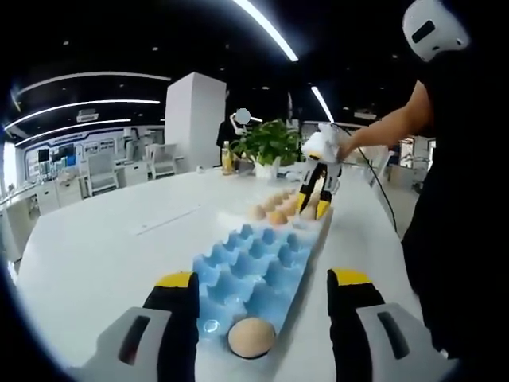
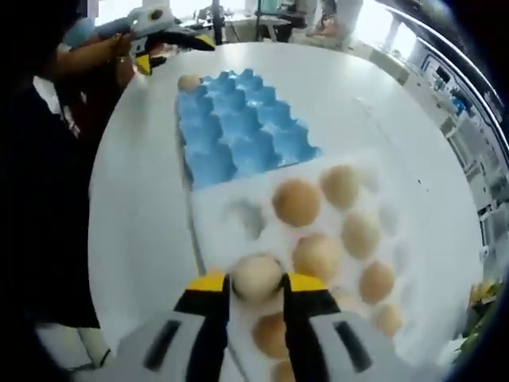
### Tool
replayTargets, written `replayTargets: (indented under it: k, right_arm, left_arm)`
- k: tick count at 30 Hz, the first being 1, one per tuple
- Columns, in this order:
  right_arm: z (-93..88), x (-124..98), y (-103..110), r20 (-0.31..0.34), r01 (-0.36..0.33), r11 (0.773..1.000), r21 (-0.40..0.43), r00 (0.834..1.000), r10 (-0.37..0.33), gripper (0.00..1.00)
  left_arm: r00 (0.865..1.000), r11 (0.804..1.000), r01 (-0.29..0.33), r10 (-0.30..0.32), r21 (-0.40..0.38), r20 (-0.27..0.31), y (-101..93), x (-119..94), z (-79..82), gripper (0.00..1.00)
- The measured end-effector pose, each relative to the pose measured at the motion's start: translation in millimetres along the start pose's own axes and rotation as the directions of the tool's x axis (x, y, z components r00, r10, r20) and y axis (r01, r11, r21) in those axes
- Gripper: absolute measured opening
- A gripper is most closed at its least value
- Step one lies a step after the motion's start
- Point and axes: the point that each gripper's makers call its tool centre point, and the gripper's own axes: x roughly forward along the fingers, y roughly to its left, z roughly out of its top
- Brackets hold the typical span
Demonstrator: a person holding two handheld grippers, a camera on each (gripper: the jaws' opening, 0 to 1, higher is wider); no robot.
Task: Place the egg into an empty slot of the egg tray after lifting it from the table, then release the egg inside the slot.
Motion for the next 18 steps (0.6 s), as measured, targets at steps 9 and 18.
replayTargets:
  k: [9, 18]
  right_arm:
    - [-1.9, 1, 0, -0.049, -0.015, 0.999, 0.034, 0.999, 0.016, 0.26]
    - [1.0, -10, 1, -0.016, 0.015, 0.999, -0.028, 1.0, -0.016, 0.25]
  left_arm:
    - [1.0, 1.0, -0.008, 0.008, -0.001, 0.008, 1.0, -2, 2.1, 0.64]
    - [1.0, 1.0, -0.012, 0.012, 0.002, 0.014, 2.1, -4, 5.6, 0.63]
